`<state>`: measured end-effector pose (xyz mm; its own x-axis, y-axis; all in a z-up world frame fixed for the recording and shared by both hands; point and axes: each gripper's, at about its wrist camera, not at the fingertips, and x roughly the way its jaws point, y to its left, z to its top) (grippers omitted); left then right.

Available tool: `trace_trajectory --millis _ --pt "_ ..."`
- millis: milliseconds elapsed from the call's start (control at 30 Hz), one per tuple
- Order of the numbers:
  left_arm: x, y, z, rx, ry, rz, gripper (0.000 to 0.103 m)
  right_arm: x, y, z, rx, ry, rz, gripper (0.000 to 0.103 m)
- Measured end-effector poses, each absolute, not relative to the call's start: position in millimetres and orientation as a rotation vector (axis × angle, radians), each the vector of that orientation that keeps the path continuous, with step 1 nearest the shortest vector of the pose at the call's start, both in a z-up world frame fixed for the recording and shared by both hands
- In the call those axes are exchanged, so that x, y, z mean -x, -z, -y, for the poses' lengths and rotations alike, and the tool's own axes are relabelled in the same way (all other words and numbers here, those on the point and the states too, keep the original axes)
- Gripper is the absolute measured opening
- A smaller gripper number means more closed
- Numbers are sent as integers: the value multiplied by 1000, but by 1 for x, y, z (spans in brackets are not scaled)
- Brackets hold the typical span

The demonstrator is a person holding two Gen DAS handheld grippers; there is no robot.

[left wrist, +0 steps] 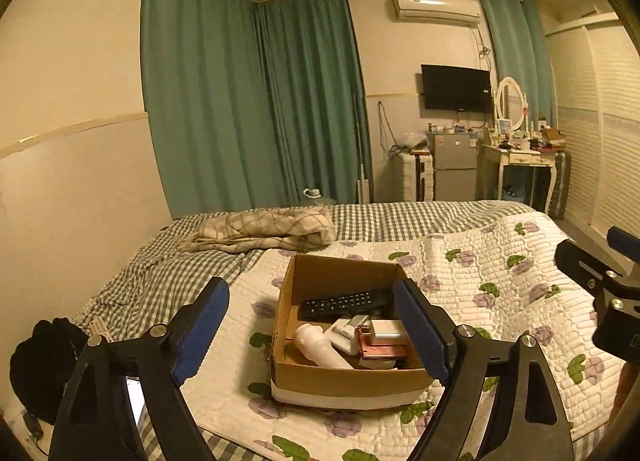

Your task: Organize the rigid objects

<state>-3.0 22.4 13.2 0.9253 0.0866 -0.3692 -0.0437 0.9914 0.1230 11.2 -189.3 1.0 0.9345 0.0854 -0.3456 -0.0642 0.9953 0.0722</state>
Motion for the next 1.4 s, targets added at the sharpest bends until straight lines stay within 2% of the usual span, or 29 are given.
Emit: trace_trajectory --millis 1400 --pt "13 -13 -30 -88 -46 -400 88 -13 4 176 -45 -53 -379 103"
